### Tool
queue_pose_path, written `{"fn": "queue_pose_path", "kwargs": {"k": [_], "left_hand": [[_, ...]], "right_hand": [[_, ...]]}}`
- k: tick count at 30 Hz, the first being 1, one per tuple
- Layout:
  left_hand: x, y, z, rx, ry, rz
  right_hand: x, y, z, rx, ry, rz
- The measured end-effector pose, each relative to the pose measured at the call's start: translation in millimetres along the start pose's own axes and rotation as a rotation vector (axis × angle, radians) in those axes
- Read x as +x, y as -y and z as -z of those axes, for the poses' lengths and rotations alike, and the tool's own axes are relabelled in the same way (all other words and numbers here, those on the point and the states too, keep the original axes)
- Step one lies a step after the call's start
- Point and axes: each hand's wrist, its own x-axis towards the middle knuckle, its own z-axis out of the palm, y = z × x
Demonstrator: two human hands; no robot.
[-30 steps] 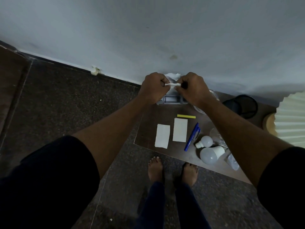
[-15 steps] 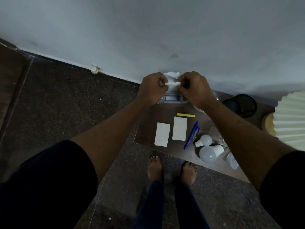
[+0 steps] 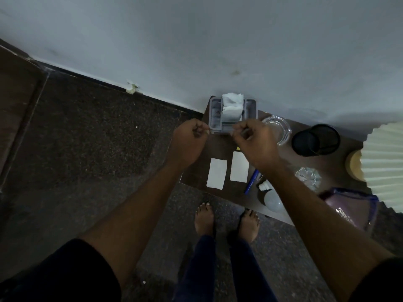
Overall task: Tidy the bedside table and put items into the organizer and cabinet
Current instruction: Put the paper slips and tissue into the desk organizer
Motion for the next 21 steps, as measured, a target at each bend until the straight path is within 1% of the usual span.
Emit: {"fn": "queue_pose_path", "kwargs": {"k": [3, 5, 8, 10, 12, 16, 21], "left_hand": [[-18, 18, -2, 0.038, -0.01, 0.108], [-28, 29, -3, 0.048, 0.009, 0.189], [-39, 43, -4, 0.083, 0.041, 0.289], [-45, 49, -6, 0.095, 0.053, 0.314], [-49, 55, -8, 0.084, 0.053, 0.324], [-52, 66, -11, 0.082, 0.026, 0.388], [-53, 75, -13, 0.067, 0.042, 0.406]], "right_hand": [[-26, -7, -22, 0.006, -0.002, -0.043], [-44, -13, -39, -0.027, 0.037, -0.034], [-66, -23, -61, -0.111, 0.132, -0.075], [-76, -29, -71, -0.148, 0.221, -0.114], [-83, -34, -77, -0.19, 0.273, -0.12], [-92, -39, -85, -0.339, 0.29, -0.021], [-89, -43, -96, -0.473, 0.358, 0.026]]}}
